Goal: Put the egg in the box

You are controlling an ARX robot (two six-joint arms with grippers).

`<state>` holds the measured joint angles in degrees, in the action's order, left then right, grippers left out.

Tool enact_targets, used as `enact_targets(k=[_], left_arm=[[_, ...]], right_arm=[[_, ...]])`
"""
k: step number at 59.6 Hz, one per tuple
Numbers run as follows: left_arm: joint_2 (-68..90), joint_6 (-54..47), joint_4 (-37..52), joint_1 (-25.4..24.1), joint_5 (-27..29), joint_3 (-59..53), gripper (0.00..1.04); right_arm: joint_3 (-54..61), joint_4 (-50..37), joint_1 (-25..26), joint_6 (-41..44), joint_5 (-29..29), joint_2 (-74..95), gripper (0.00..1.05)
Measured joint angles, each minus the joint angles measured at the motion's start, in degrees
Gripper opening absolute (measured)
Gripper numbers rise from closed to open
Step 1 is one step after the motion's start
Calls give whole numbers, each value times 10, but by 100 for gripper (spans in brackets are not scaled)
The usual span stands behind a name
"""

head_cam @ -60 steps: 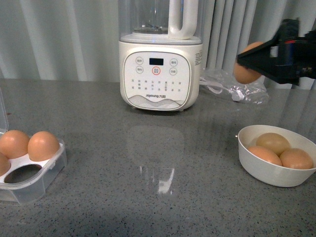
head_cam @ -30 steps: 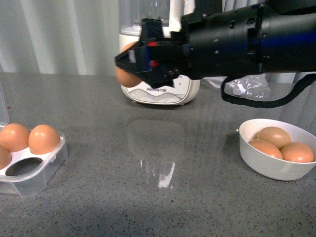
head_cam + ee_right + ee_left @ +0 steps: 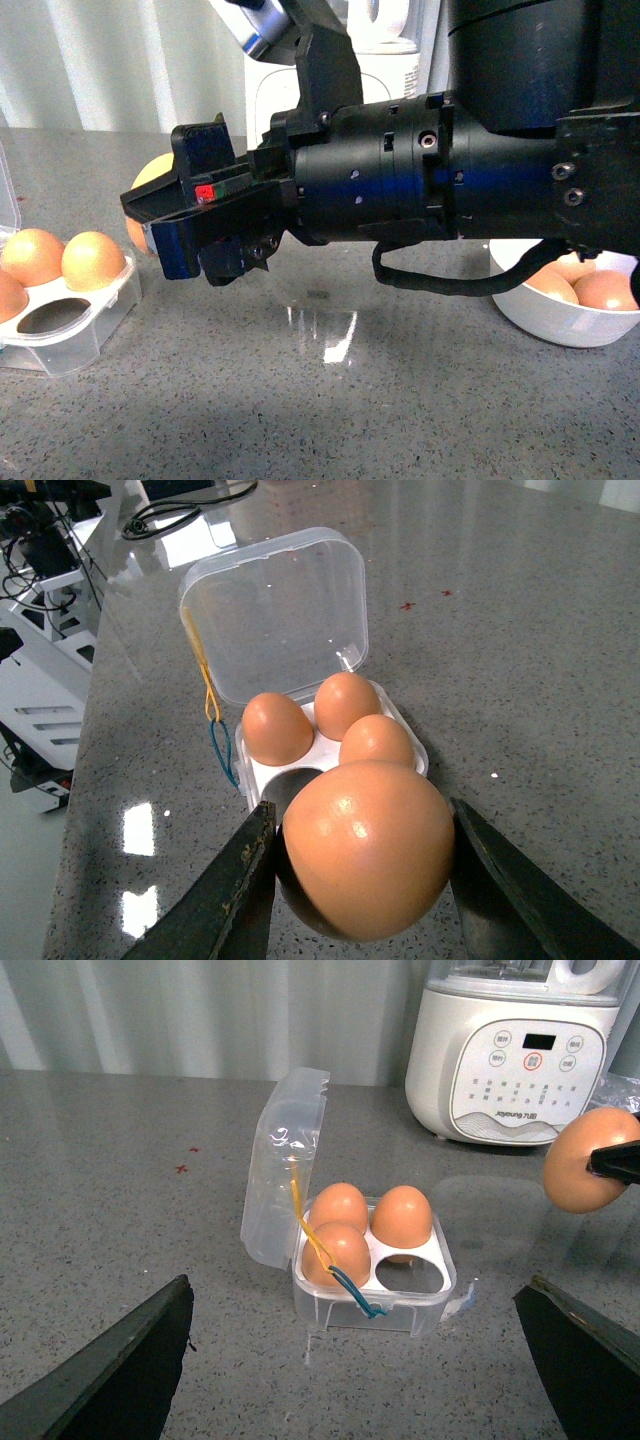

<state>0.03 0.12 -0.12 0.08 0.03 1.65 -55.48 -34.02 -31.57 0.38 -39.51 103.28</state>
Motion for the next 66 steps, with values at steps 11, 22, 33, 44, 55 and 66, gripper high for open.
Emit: enact_targets(k=[11, 22, 33, 44, 55, 66], left_arm=[[0, 0, 0, 0, 0, 0, 98], [0, 0, 0, 0, 0, 0, 98], [0, 0, 0, 0, 0, 0, 98], [0, 0, 0, 0, 0, 0, 98], [0, 0, 0, 0, 0, 0, 98], [0, 0, 0, 0, 0, 0, 98]], right_arm=[[-35, 0, -8, -10, -27, 21, 42], [-66, 10, -19, -21, -43, 36, 42], [-78, 35, -34, -20, -62, 50, 42], [-89, 52, -45, -12, -71, 58, 42], [-112, 67, -54, 13, -52, 81, 42], [-129, 86, -59, 47, -20, 102, 42]])
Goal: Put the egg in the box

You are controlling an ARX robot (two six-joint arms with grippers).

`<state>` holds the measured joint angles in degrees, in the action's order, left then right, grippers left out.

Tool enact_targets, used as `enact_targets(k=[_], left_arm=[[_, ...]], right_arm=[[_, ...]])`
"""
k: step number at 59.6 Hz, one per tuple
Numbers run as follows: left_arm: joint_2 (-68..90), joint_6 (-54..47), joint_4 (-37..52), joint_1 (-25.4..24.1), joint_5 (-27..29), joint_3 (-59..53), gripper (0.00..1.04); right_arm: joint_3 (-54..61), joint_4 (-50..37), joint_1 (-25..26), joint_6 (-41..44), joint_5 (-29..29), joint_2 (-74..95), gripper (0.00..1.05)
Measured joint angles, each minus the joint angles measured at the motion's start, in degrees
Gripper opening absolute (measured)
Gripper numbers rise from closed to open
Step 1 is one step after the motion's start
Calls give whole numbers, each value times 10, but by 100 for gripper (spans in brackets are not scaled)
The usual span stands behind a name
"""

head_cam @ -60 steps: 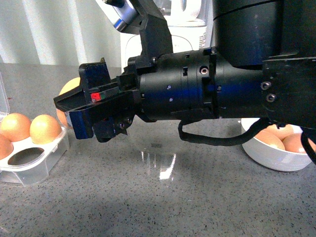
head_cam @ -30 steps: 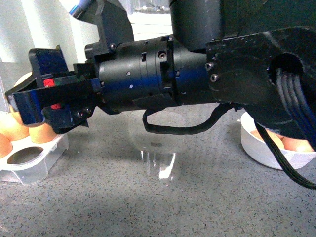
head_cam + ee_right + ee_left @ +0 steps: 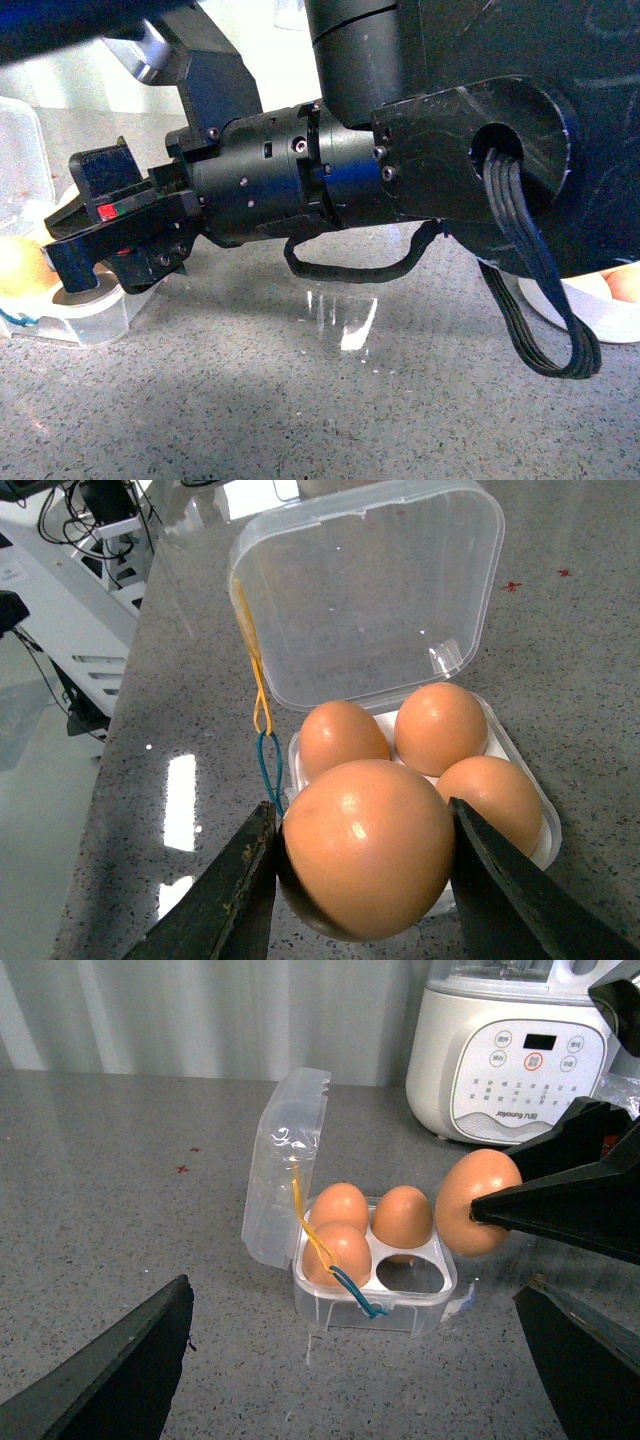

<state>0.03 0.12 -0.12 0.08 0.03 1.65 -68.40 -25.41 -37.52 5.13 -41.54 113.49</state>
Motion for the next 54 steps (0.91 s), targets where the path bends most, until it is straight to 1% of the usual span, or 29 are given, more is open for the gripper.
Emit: enact_targets(k=[28, 44, 45, 48, 49, 54], left_arm=[[0, 0, 0, 0, 0, 0, 98], [0, 0, 0, 0, 0, 0, 98], [0, 0, 0, 0, 0, 0, 98], [0, 0, 0, 0, 0, 0, 98], [0, 0, 0, 0, 0, 0, 98], [0, 0, 0, 0, 0, 0, 98]], right_arm=[[-34, 4, -9, 5, -1, 23, 42], [-59, 33, -11, 8, 3, 39, 42], [-59, 34, -11, 11, 1, 40, 44], [-59, 37, -11, 12, 0, 40, 56], [-59, 38, -11, 13, -1, 40, 61], [-59, 38, -11, 15, -1, 40, 73]])
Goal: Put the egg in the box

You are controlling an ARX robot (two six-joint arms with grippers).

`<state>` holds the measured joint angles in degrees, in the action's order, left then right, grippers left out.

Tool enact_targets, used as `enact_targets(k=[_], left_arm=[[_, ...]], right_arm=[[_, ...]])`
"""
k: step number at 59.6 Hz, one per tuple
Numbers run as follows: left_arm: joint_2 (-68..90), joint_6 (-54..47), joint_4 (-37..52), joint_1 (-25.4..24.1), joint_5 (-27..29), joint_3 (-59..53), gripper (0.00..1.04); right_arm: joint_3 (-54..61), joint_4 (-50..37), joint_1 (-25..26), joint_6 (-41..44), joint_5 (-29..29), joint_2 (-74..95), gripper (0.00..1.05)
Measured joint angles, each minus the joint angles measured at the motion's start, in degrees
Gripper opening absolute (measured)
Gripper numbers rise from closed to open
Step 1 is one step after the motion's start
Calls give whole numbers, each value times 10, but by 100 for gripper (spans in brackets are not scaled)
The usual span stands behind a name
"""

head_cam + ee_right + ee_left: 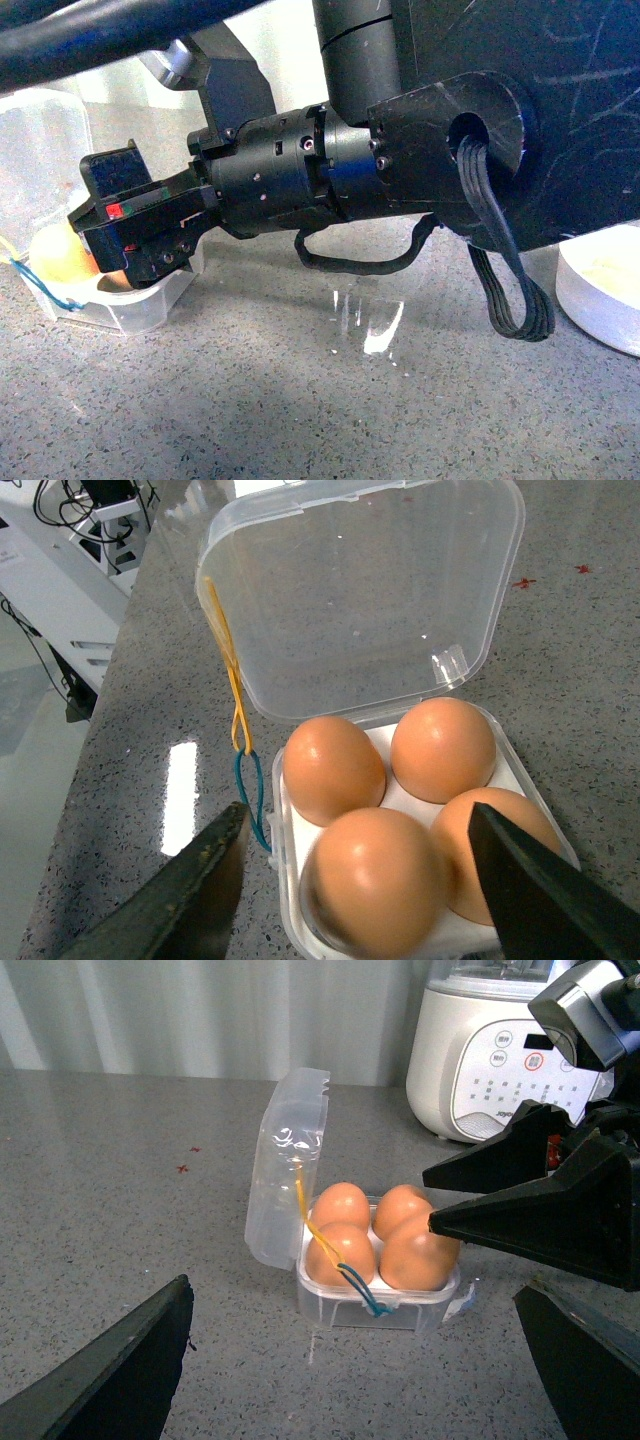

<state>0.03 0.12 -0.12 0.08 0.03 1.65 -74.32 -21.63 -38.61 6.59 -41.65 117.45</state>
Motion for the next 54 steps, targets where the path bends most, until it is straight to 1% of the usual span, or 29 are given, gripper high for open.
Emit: enact_targets(k=[8, 10, 11, 15, 23, 35, 41, 45, 52, 54], left_arm=[[0, 0, 0, 0, 0, 0, 98], [0, 0, 0, 0, 0, 0, 98], [0, 0, 0, 0, 0, 0, 98], [0, 0, 0, 0, 0, 0, 98], [0, 0, 0, 0, 0, 0, 98], [0, 0, 0, 0, 0, 0, 98], [0, 0, 0, 0, 0, 0, 98], [0, 0, 0, 0, 0, 0, 98], [0, 0, 0, 0, 0, 0, 98], [0, 0, 0, 0, 0, 0, 98]], right_arm=[[0, -1, 1, 1, 0, 0, 95], [0, -1, 1, 1, 0, 0, 99], [0, -1, 1, 1, 0, 0, 100], [0, -4, 3, 1, 1, 0, 97], [1, -27, 11, -5, 12, -1, 98], [28, -82, 44, -34, 47, -23, 98], [60, -109, 70, -51, 59, -53, 98], [83, -115, 89, -56, 78, -77, 98], [132, -130, 133, -69, 121, -121, 98], [149, -132, 151, -75, 143, -137, 98]])
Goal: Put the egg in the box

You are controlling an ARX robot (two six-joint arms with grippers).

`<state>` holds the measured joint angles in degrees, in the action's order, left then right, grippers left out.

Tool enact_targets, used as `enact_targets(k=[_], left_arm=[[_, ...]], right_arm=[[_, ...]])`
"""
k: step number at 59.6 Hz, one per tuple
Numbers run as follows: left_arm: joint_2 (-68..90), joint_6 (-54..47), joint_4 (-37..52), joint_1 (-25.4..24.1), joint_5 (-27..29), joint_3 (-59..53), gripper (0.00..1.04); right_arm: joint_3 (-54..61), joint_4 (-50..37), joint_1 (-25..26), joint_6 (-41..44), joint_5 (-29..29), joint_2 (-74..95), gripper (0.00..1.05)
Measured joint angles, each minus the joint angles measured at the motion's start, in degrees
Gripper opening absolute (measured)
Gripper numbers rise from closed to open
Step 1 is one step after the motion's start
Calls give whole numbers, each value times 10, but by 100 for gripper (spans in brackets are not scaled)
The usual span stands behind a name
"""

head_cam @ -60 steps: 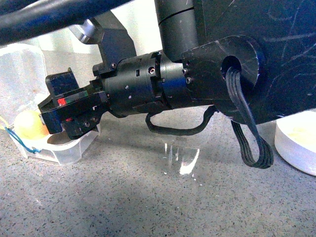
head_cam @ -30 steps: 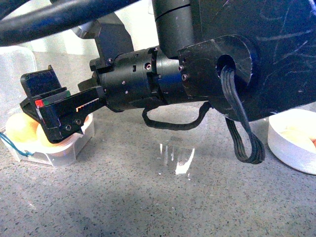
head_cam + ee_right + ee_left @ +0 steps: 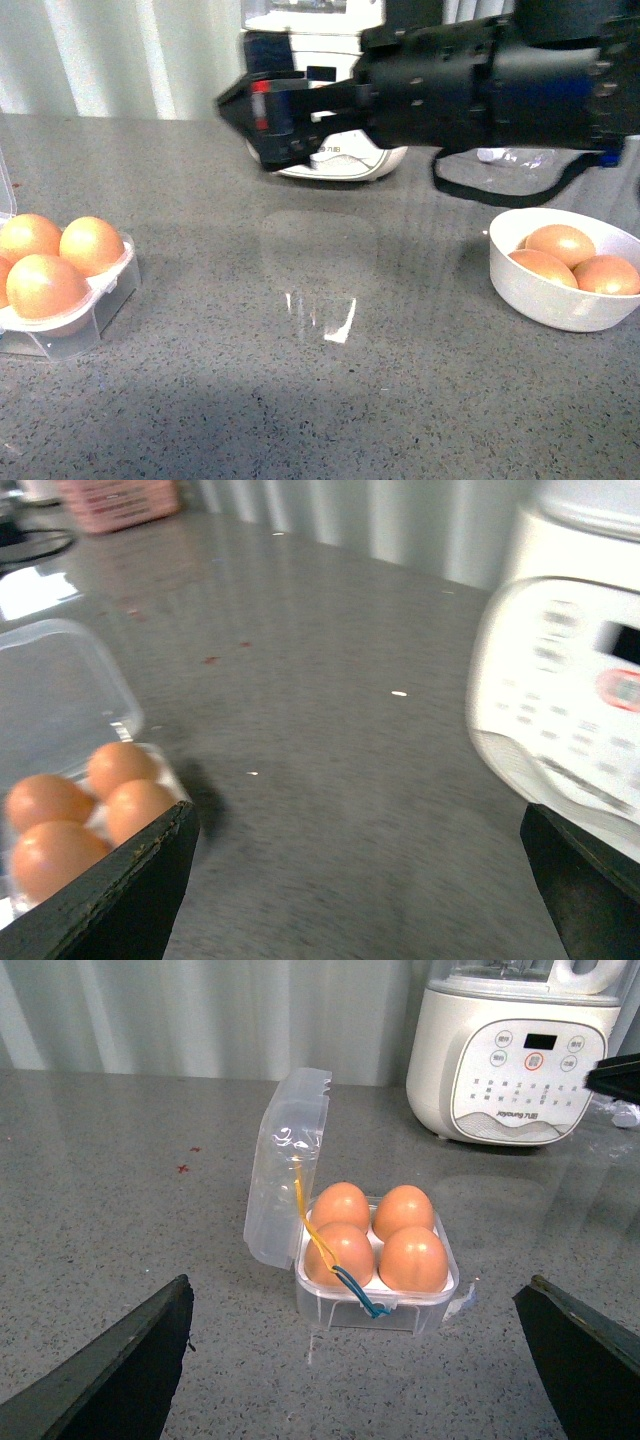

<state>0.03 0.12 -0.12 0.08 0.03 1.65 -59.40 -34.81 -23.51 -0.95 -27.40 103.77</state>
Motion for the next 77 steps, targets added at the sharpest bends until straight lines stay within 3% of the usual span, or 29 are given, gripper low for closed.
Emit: enact_targets(k=[12, 17, 25, 28, 32, 35, 46, 57, 71, 77], left_arm=[[0, 0, 0, 0, 0, 0, 98], [0, 0, 0, 0, 0, 0, 98], [0, 0, 0, 0, 0, 0, 98], [0, 0, 0, 0, 0, 0, 98], [0, 0, 0, 0, 0, 0, 98], [0, 0, 0, 0, 0, 0, 98], [0, 0, 0, 0, 0, 0, 98], [0, 0, 0, 0, 0, 0, 98], [0, 0, 0, 0, 0, 0, 98], [0, 0, 0, 0, 0, 0, 98]], right_arm=[[96, -11, 113, 20, 197, -112, 98], [122, -39, 150, 46, 248, -141, 98], [196, -146, 240, 165, 347, -188, 98], [211, -134, 264, 162, 312, -203, 93], [271, -112, 302, 89, 214, -252, 76], [311, -115, 316, 60, 191, -286, 66], [407, -107, 329, 24, 183, -386, 36], [467, -100, 311, 17, 202, -459, 4], [523, -67, 284, 16, 227, -544, 3], [538, -49, 250, 15, 270, -577, 3]])
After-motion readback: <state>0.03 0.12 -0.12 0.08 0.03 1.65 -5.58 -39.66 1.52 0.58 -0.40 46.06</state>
